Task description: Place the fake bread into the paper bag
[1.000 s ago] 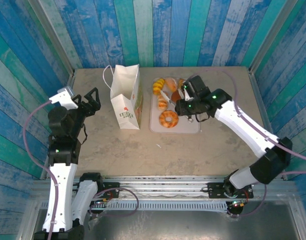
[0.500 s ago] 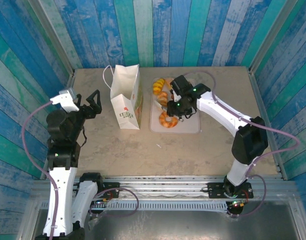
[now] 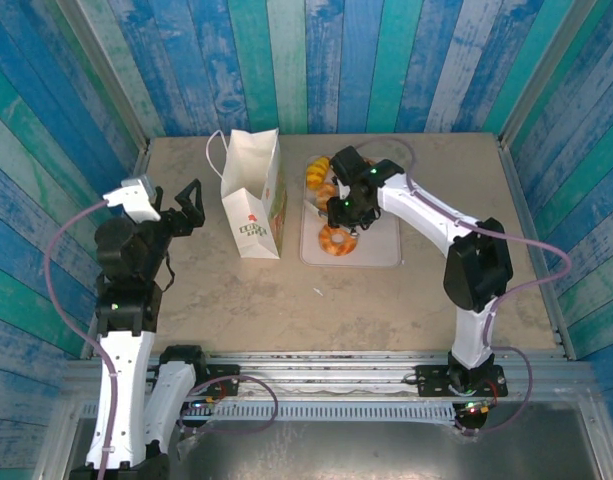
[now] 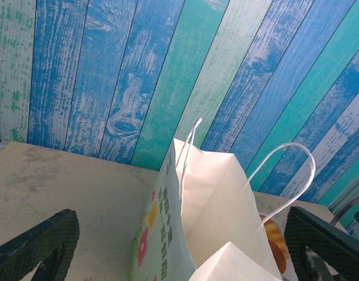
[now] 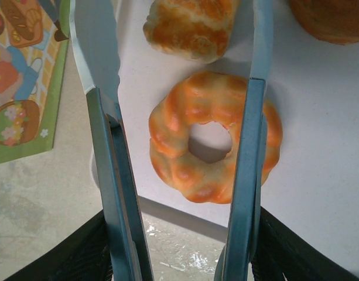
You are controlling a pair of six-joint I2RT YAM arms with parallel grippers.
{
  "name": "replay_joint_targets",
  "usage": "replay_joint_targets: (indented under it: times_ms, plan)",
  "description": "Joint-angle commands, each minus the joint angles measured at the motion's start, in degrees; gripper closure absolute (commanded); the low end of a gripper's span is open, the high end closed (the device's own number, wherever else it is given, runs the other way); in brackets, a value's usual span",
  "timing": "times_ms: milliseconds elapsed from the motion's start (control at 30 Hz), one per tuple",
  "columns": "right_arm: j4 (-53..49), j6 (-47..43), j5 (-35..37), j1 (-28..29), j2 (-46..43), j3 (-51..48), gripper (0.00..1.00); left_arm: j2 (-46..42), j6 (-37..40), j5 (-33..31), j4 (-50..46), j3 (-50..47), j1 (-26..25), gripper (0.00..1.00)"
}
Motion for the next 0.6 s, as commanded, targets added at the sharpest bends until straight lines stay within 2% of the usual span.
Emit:
replay_joint_targets:
  times_ms: [0, 567]
  plan:
    - [-2.31, 0.25, 1.59, -0.24, 1.99, 2.69, 0.41, 0.21, 1.58, -0.55, 1.45, -0.66, 0.20, 0.06]
    - [-3.96, 0.25, 3.31, -0.27, 7.36, 6.96, 0.43, 1.57, 2.36, -0.23, 2.83, -2.01, 0.17, 0.06]
